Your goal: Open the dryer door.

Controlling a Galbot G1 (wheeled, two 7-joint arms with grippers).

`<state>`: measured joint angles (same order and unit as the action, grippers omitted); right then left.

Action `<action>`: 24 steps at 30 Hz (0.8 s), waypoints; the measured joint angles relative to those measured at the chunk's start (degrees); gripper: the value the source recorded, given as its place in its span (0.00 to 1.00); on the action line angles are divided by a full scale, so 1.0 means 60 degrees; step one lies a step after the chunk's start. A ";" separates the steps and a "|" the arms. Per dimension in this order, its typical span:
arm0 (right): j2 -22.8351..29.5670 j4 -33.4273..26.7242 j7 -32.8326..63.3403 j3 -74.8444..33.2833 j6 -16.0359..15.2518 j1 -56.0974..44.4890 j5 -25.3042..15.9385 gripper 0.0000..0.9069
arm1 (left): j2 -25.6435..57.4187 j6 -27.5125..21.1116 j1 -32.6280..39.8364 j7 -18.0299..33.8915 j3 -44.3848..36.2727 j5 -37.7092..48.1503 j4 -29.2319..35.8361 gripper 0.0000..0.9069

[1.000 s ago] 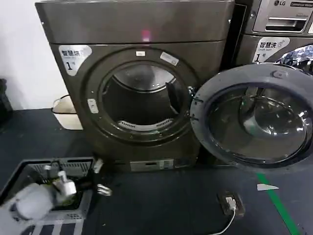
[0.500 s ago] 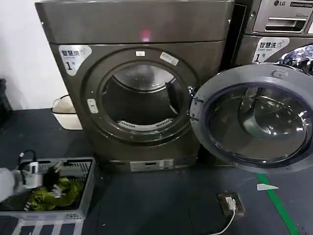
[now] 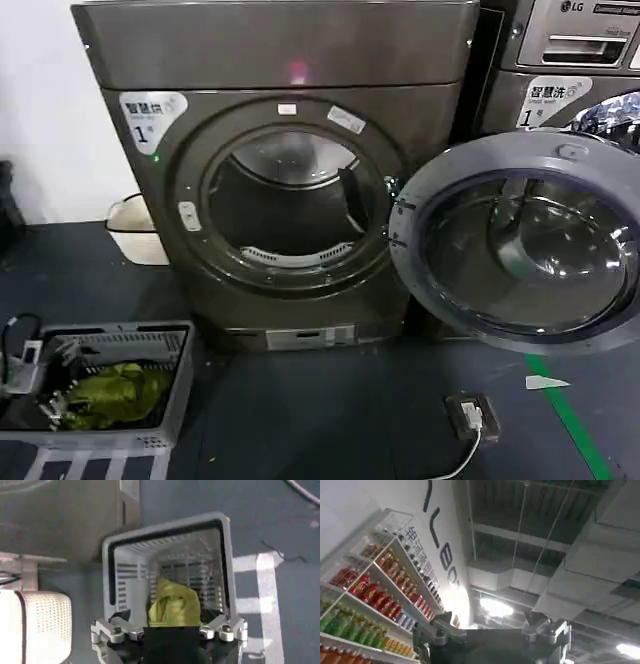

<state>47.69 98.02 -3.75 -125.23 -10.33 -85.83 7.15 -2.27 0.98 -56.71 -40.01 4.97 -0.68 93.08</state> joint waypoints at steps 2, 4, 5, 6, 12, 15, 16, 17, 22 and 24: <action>0.0012 0.0013 0.0000 0.0000 -0.0003 -0.0003 0.0000 1.00 | 0.0000 -0.0070 0.0006 -0.0004 0.0003 -0.0183 -0.0114 1.00; 0.0018 0.0018 0.0000 -0.0002 -0.0004 -0.0006 0.0000 1.00 | -0.0023 -0.0144 0.0015 0.0130 0.0011 -0.0174 -0.0161 1.00; 0.0019 0.0027 0.0000 -0.0004 -0.0004 -0.0003 0.0001 1.00 | -0.0033 -0.0154 0.0018 0.0100 0.0015 -0.0182 -0.0154 1.00; 0.0022 0.0041 0.0000 -0.0005 -0.0005 0.0004 0.0001 1.00 | -0.0034 -0.0151 0.0018 0.0040 0.0016 -0.0237 -0.0151 1.00; 0.0043 0.0090 -0.0001 -0.0022 -0.0019 0.0013 0.0003 1.00 | -0.0009 -0.0134 0.0016 -0.0029 0.0016 -0.0278 -0.0194 1.00; 0.0052 0.0101 -0.0002 -0.0024 -0.0018 0.0018 0.0003 1.00 | -0.0006 -0.0088 0.0008 -0.0023 0.0010 -0.0294 -0.0260 1.00; 0.0054 0.0103 -0.0003 -0.0022 -0.0018 0.0020 0.0002 1.00 | -0.0006 -0.0079 0.0006 -0.0020 0.0009 -0.0299 -0.0266 1.00; 0.0055 0.0103 -0.0003 -0.0022 -0.0018 0.0021 0.0003 1.00 | -0.0007 -0.0066 0.0002 -0.0018 0.0007 -0.0302 -0.0274 1.00; 0.0057 0.0101 -0.0008 -0.0021 -0.0010 0.0012 0.0003 1.00 | 0.0001 0.0012 0.0004 -0.0048 0.0006 -0.0422 -0.0321 1.00; 0.0061 0.0099 -0.0009 -0.0026 -0.0003 0.0004 0.0003 1.00 | 0.0011 0.0016 0.0007 -0.0132 0.0007 -0.0538 -0.0360 1.00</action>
<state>48.06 98.61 -3.81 -125.39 -10.35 -85.80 7.16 -2.20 1.08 -56.66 -40.80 5.02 -3.91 90.93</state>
